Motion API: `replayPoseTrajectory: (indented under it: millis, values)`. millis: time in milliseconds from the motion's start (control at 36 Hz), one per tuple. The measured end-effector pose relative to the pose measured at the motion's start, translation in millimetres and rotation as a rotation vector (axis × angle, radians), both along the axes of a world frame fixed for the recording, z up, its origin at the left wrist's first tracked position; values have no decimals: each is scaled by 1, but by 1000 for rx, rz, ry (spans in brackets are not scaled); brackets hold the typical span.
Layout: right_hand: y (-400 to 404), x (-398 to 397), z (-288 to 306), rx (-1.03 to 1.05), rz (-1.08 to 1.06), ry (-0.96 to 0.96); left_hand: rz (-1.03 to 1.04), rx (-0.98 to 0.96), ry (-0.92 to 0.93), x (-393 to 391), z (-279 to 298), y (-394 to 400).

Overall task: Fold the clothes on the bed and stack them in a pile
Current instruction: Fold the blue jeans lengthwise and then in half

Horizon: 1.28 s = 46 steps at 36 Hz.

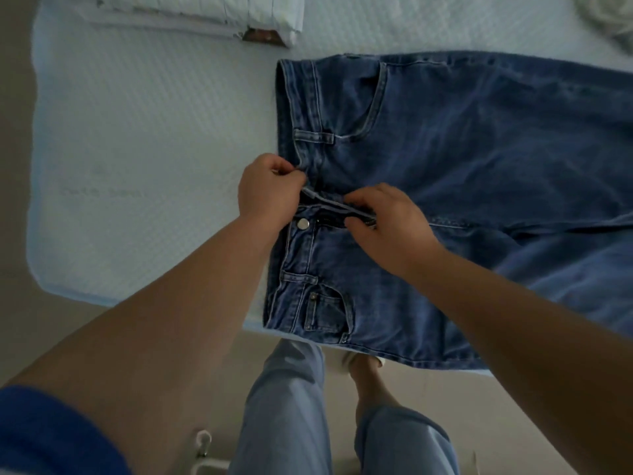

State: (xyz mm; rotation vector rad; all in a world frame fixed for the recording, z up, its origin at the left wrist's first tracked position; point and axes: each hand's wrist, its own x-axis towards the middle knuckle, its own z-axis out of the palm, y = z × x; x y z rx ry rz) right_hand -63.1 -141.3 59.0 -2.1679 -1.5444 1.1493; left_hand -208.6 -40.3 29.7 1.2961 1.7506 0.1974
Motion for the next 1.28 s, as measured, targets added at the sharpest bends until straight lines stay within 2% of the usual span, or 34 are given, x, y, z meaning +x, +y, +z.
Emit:
replayPoseTrajectory:
  millis: [111, 194, 306, 333, 417, 472, 583, 778, 889, 944, 1056, 1111, 1222, 1278]
  values:
    - [-18, 16, 16, -78, -155, -29, -64, -52, 76, -3, 7, -6]
    - [-17, 29, 25, -84, -136, -78, -74, -42, 38, 2, 14, 0]
    - [13, 38, 23, -33, -59, -117, -32, -47, -113, 24, 26, 28]
    - [24, 38, 20, -26, -46, -115, 24, -93, -166, 29, 25, 36]
    - [53, 32, 11, -12, -69, -81, 241, -388, -449, 42, 26, 54]
    - [67, 24, 6, -6, -122, -50, 235, -505, -530, 47, 25, 59]
    - [78, 12, -1, 36, -221, -52, 251, -504, -656, 49, 21, 66]
    - [70, 5, 5, 124, -318, -42, 256, -791, -941, 41, 11, 68]
    - [67, 1, 9, 265, -332, -99, 327, -819, -1064, 38, 5, 70]
    - [66, -2, 8, 310, -295, -141, 355, -835, -1066, 36, 0, 70]
    - [61, -8, -6, 75, -76, -186, 299, -869, -958, 32, -4, 68]
    - [57, -11, -10, 17, 0, -191, 319, -879, -976, 29, -2, 69]
    - [55, -13, -1, 243, -106, -154, 354, -867, -1167, 22, 7, 74]
    - [52, -12, 1, 250, -83, -156, 339, -872, -1175, 23, 7, 71]
